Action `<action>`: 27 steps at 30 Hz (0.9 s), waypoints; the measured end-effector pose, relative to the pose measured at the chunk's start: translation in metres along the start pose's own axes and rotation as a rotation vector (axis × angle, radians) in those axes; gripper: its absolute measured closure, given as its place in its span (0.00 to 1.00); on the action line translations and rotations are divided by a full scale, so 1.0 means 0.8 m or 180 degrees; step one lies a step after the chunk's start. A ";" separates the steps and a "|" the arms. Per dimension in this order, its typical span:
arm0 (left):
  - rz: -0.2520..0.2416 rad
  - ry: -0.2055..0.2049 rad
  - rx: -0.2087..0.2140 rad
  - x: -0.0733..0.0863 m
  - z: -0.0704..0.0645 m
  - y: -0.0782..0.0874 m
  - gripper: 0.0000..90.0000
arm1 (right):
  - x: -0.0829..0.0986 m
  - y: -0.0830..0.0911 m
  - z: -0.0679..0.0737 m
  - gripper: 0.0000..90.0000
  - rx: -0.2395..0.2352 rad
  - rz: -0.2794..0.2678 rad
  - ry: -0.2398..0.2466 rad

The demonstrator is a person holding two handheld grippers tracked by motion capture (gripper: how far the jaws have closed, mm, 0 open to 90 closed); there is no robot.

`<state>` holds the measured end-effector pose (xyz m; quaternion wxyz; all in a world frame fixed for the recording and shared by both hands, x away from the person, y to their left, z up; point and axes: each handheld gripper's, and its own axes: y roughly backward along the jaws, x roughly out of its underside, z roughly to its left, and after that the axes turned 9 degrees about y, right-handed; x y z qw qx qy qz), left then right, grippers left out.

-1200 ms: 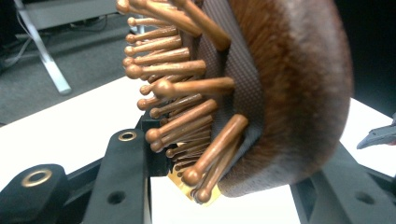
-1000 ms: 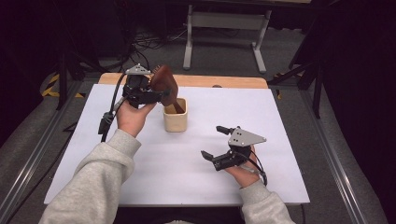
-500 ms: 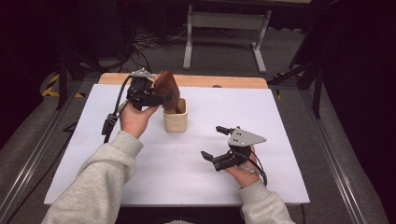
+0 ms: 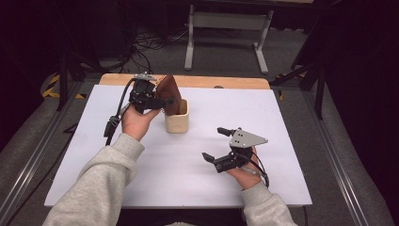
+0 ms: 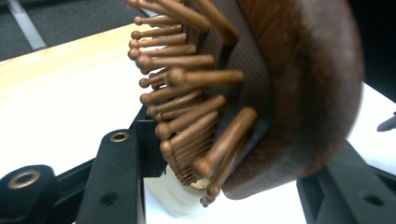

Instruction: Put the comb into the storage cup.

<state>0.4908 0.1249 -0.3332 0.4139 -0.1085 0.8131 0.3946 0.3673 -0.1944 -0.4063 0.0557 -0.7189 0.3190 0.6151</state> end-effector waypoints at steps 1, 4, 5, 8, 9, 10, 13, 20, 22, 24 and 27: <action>0.0005 0.0004 -0.0010 0.000 0.001 0.000 0.54 | 0.000 0.000 0.000 0.00 0.0003 0.0011 0.0011; 0.0005 -0.0033 -0.0111 0.001 0.004 0.003 0.49 | 0.000 0.000 0.000 0.00 -0.0001 -0.0006 0.0002; 0.0006 -0.0039 -0.0157 0.001 0.006 0.004 0.42 | 0.000 0.000 0.000 0.00 -0.0001 -0.0008 0.0000; 0.0082 -0.0068 -0.0223 0.003 0.011 0.006 0.28 | 0.000 0.001 0.000 0.00 -0.0006 -0.0020 -0.0005; 0.0110 -0.0133 -0.0251 0.005 0.013 0.009 0.21 | 0.000 0.001 -0.001 0.00 -0.0001 -0.0025 -0.0004; 0.0107 -0.0167 -0.0294 0.006 0.013 0.011 0.18 | 0.000 0.001 -0.001 0.00 0.0000 -0.0028 -0.0004; 0.0084 -0.0209 -0.0327 0.007 0.014 0.016 0.11 | 0.000 0.001 -0.001 0.00 -0.0001 -0.0027 -0.0003; -0.0081 -0.0268 -0.0334 0.014 0.013 0.045 0.00 | -0.003 0.003 -0.001 0.00 0.0005 -0.0023 0.0014; -0.0140 -0.0323 -0.0308 0.018 0.011 0.057 0.00 | -0.005 0.005 -0.002 0.00 0.0021 -0.0035 0.0023; -0.0185 -0.0407 -0.0301 0.022 0.008 0.068 0.00 | -0.007 0.008 -0.003 0.00 0.0025 -0.0044 0.0030; -0.0338 -0.0562 -0.0236 0.034 0.003 0.089 0.00 | -0.010 0.012 -0.004 0.00 0.0050 -0.0047 0.0058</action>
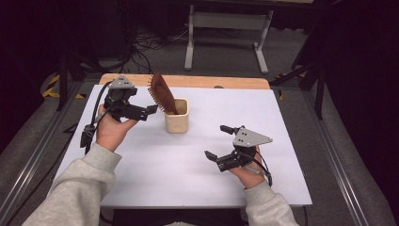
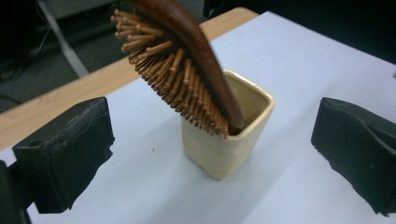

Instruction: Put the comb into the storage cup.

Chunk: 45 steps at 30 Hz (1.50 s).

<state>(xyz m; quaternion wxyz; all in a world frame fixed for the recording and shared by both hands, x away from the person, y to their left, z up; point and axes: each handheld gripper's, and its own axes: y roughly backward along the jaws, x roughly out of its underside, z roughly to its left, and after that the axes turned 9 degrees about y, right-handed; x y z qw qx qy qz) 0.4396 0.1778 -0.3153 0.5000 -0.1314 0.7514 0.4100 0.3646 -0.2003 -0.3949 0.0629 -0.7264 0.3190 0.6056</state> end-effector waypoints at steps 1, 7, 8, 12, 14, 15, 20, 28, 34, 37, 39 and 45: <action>-0.0027 -0.0049 0.0021 0.003 -0.001 0.006 0.00 | -0.002 0.003 -0.001 0.00 0.0008 -0.0004 0.0010; -0.0181 -0.0197 0.0121 0.028 -0.008 0.036 0.00 | -0.003 0.012 -0.004 0.00 0.0050 -0.0002 0.0002; -0.0200 -0.0202 0.0127 0.031 -0.008 0.039 0.00 | -0.003 0.015 -0.005 0.00 0.0053 0.0002 -0.0006; -0.0277 -0.0180 0.0228 0.049 -0.008 0.052 0.00 | -0.003 0.022 -0.007 0.00 0.0076 -0.0012 -0.0021; -0.0323 -0.0168 0.0254 0.059 -0.007 0.058 0.00 | -0.003 0.026 -0.009 0.00 0.0084 -0.0016 -0.0020; -0.0333 -0.0173 0.0266 0.064 -0.006 0.059 0.00 | -0.002 0.027 -0.009 0.00 0.0090 -0.0012 -0.0037; -0.0348 -0.0146 0.0391 0.088 0.003 0.068 0.00 | 0.002 0.034 -0.011 0.00 0.0107 -0.0007 -0.0050; -0.0393 -0.0081 0.0470 0.125 0.011 0.073 0.00 | 0.010 0.040 -0.012 0.00 0.0113 0.0022 -0.0086; -0.0399 -0.0036 0.0484 0.151 0.018 0.070 0.00 | 0.018 0.044 -0.012 0.01 0.0108 0.0025 -0.0122; -0.0382 0.0006 0.0490 0.165 0.020 0.067 0.00 | 0.023 0.046 -0.011 0.00 0.0103 0.0041 -0.0135; -0.0384 0.0028 0.0490 0.171 0.022 0.066 0.00 | 0.026 0.047 -0.011 0.00 0.0090 0.0032 -0.0149; -0.0374 0.0101 0.0536 0.193 0.027 0.060 0.00 | 0.035 0.048 -0.010 0.00 0.0087 0.0043 -0.0183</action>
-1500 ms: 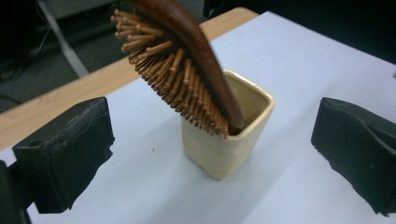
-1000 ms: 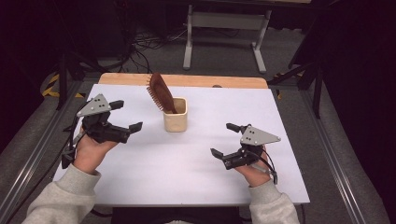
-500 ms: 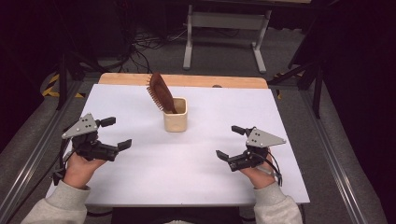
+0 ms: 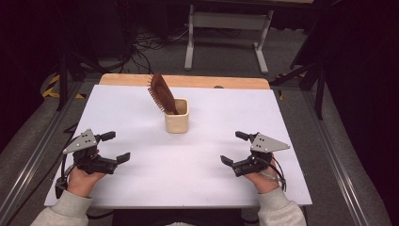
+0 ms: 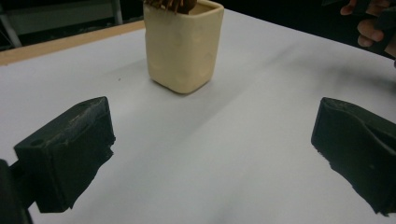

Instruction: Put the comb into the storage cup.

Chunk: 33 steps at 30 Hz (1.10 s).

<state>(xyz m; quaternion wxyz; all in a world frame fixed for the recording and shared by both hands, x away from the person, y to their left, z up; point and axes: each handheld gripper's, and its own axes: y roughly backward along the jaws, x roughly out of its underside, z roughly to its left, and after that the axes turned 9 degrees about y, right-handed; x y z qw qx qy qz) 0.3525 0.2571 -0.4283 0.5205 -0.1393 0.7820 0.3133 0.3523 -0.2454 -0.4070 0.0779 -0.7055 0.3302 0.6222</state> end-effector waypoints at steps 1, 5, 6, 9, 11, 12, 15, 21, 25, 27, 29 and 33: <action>-0.0015 0.0031 0.0016 0.004 0.001 -0.001 0.00 | 0.001 0.001 0.000 0.00 0.0002 0.0003 -0.0002; 0.0029 0.0135 0.0113 0.018 0.006 -0.006 0.00 | 0.007 0.003 0.000 0.00 -0.0005 -0.0010 -0.0024; 0.0012 0.0147 0.0133 0.021 0.007 -0.007 0.00 | 0.009 0.003 0.001 0.00 0.0013 0.0000 -0.0026; -0.0005 0.0154 0.0140 0.028 0.007 -0.009 0.00 | 0.015 0.004 0.001 0.00 0.0008 0.0003 -0.0050; 0.0017 0.0106 0.0108 0.035 0.006 -0.009 0.00 | 0.020 0.004 0.002 0.00 0.0007 0.0037 -0.0071; 0.0035 0.0105 0.0110 0.038 0.007 -0.010 0.00 | 0.022 0.004 0.003 0.00 0.0008 0.0053 -0.0077; 0.0052 0.0113 0.0092 0.045 0.008 -0.012 0.00 | 0.028 0.005 0.005 0.00 0.0007 0.0054 -0.0089; 0.0043 0.0055 -0.0006 0.048 0.009 -0.013 0.00 | 0.042 0.002 0.011 0.00 -0.0006 0.0122 -0.0138; 0.0028 0.0075 -0.0006 0.049 0.009 -0.013 0.00 | 0.044 0.000 0.011 0.00 -0.0007 0.0111 -0.0146; 0.0013 0.0131 0.0044 0.048 0.009 -0.012 0.00 | 0.044 -0.001 0.012 0.00 -0.0002 0.0108 -0.0139; -0.0028 0.0157 0.0056 0.048 0.009 -0.012 0.00 | 0.045 0.000 0.012 0.01 -0.0002 0.0085 -0.0148; -0.0023 0.0072 -0.0051 0.048 0.007 -0.011 0.00 | 0.044 0.001 0.012 0.01 0.0009 0.0038 -0.0146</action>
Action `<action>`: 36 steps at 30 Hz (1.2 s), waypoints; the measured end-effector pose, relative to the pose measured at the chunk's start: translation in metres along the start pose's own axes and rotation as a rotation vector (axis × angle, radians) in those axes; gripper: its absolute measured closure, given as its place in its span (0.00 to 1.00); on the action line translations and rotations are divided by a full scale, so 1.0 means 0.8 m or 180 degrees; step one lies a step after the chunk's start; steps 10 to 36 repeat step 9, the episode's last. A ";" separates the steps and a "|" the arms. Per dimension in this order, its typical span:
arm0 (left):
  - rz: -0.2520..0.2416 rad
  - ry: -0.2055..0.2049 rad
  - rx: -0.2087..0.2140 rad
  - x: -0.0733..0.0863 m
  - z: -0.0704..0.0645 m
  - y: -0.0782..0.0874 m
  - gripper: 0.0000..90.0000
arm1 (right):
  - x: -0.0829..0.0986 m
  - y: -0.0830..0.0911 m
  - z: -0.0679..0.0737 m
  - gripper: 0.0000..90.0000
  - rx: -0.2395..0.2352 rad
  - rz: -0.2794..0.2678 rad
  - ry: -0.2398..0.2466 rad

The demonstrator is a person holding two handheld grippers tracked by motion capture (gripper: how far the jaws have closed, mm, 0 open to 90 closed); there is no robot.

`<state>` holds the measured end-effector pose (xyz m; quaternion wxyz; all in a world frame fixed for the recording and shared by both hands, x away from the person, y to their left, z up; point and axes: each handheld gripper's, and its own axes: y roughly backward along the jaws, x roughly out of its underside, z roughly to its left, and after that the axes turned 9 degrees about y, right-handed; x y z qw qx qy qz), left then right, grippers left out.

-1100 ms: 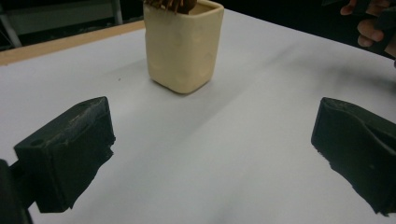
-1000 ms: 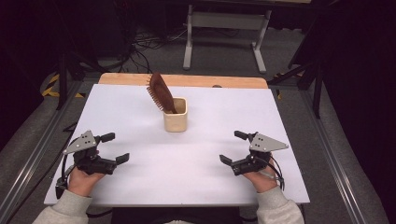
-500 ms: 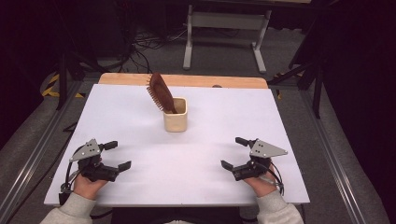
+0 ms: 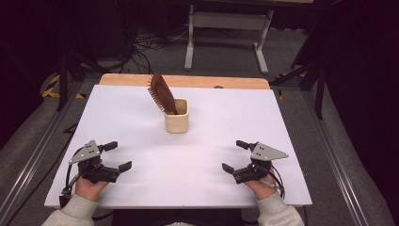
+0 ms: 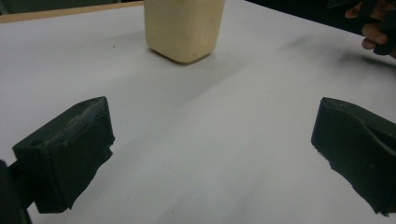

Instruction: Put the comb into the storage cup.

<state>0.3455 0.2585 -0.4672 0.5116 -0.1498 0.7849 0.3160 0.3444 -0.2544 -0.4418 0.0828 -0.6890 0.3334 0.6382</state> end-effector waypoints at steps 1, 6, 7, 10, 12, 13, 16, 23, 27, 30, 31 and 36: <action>-0.0017 -0.0024 -0.0021 0.000 0.000 0.000 0.00 | -0.001 0.000 0.001 0.01 0.0015 0.0008 0.0013; -0.0023 -0.0058 -0.0071 0.000 -0.002 0.001 0.00 | -0.001 0.001 0.003 0.01 0.0011 -0.0022 0.0042; -0.0045 -0.0040 -0.0076 0.000 -0.003 0.002 0.00 | -0.001 0.001 0.002 0.01 0.0014 -0.0021 0.0039; -0.0079 -0.0035 -0.0095 0.000 -0.002 0.003 0.00 | -0.001 0.001 0.002 0.01 0.0040 -0.0015 0.0041; -0.0079 -0.0035 -0.0095 0.000 -0.002 0.003 0.00 | -0.001 0.001 0.002 0.01 0.0040 -0.0015 0.0041; -0.0079 -0.0035 -0.0095 0.000 -0.002 0.003 0.00 | -0.001 0.001 0.002 0.01 0.0040 -0.0015 0.0041; -0.0079 -0.0035 -0.0095 0.000 -0.002 0.003 0.00 | -0.001 0.001 0.002 0.01 0.0040 -0.0015 0.0041; -0.0079 -0.0035 -0.0095 0.000 -0.002 0.003 0.00 | -0.001 0.001 0.002 0.01 0.0040 -0.0015 0.0041; -0.0079 -0.0035 -0.0095 0.000 -0.002 0.003 0.00 | -0.001 0.001 0.002 0.01 0.0040 -0.0015 0.0041; -0.0079 -0.0035 -0.0095 0.000 -0.002 0.003 0.00 | -0.001 0.001 0.002 0.01 0.0040 -0.0015 0.0041; -0.0079 -0.0035 -0.0095 0.000 -0.002 0.003 0.00 | -0.001 0.001 0.002 0.01 0.0040 -0.0015 0.0041; -0.0079 -0.0035 -0.0095 0.000 -0.002 0.003 0.00 | -0.001 0.001 0.002 0.01 0.0040 -0.0015 0.0041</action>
